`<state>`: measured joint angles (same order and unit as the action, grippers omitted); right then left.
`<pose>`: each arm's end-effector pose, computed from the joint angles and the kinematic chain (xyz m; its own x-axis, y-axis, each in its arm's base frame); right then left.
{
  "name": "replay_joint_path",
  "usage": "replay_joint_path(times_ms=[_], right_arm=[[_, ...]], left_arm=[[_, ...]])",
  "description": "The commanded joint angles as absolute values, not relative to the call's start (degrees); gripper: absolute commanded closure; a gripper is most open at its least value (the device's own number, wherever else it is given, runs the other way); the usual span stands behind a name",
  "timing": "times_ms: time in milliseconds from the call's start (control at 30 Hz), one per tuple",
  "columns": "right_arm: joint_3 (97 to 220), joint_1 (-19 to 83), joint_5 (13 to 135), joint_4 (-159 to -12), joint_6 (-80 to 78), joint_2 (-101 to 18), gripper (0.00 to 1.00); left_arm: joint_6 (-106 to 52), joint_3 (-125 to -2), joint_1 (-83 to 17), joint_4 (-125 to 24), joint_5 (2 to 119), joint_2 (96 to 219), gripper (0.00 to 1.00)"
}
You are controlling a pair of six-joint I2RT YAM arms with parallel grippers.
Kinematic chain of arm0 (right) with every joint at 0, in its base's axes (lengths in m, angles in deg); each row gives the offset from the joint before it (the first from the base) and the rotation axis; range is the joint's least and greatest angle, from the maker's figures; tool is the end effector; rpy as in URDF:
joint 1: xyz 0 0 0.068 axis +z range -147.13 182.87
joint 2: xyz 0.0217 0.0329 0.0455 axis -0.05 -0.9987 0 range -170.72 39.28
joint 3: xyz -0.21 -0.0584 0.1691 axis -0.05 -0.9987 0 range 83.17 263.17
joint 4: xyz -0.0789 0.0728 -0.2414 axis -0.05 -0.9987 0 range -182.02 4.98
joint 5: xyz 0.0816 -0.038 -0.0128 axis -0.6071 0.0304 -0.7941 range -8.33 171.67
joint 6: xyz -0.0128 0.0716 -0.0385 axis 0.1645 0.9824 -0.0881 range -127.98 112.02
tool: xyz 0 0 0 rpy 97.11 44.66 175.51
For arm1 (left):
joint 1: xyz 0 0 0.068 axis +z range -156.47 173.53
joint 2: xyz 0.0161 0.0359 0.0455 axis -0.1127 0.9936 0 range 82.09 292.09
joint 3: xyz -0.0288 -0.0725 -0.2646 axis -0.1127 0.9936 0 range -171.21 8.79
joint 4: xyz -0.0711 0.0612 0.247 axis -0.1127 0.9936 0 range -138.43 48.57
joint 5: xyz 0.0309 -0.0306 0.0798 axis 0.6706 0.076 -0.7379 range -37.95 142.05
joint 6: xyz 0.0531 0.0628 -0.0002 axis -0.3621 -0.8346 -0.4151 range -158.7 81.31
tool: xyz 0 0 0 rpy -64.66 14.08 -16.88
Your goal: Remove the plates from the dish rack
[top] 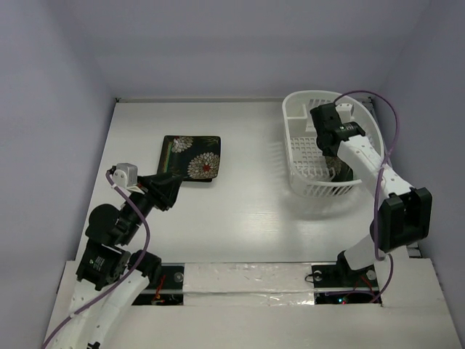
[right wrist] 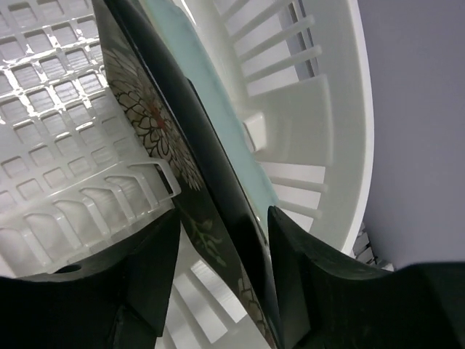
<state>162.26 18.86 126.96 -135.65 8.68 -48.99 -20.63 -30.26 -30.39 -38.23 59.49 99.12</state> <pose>0.3301 0.0416 0.2927 -0.7531 -0.0061 -0.6579 0.3816 0.8105 -0.4444 0.1003 -0.0547 0.3699 0.0174 -0.3441 -0.9388 0.5505 0.7871 -0.2783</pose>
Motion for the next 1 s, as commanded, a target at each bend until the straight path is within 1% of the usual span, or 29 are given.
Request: replay_joint_path(times_ms=[0,100,133,200,233,300,333,467,500,533,833,967], right_arm=[[166.31,18.42,128.86,-135.64,7.23,-50.01,0.44],[167.37,18.42,129.48,-136.26,7.05,-51.07,0.54],[167.55,18.42,129.83,-136.35,7.13,-51.07,0.61],[167.46,18.42,130.35,-136.26,6.96,-50.28,0.67],[167.46,18.42,130.62,-136.08,6.52,-49.85,0.73],[167.90,18.42,130.53,-136.17,6.08,-48.88,0.74],[168.07,18.42,130.27,-136.00,5.65,-48.44,0.80],[169.74,18.42,130.36,-136.70,4.24,-47.56,0.96],[170.09,18.42,130.36,-136.96,4.06,-47.38,0.97],[170.36,18.42,130.71,-136.96,3.36,-47.21,1.00],[170.80,20.01,133.34,-135.73,-0.42,-45.19,1.00],[171.76,22.63,135.63,-135.99,-1.65,-44.48,1.00]], left_arm=[[-21.20,-32.79,-31.17,-39.90,58.64,98.17,0.62],[-21.20,-32.79,-31.69,-40.16,58.64,98.08,0.62],[-21.20,-32.79,-31.69,-40.25,58.73,98.08,0.62],[-21.20,-32.70,-31.69,-40.34,58.82,98.08,0.62],[-21.20,-32.70,-32.22,-40.34,58.90,98.08,0.62],[-21.20,-32.70,-32.22,-40.52,58.90,98.08,0.62],[-21.20,-32.70,-32.22,-40.52,58.90,98.00,0.62],[-21.29,-32.70,-32.22,-40.60,58.64,98.08,0.61],[-21.29,-32.70,-32.22,-40.69,58.55,98.08,0.61],[-21.29,-32.70,-32.22,-40.78,58.38,98.08,0.61],[-21.20,-32.52,-32.22,-40.96,58.38,98.78,0.61],[-21.20,-32.44,-32.22,-41.04,58.64,98.88,0.61]])
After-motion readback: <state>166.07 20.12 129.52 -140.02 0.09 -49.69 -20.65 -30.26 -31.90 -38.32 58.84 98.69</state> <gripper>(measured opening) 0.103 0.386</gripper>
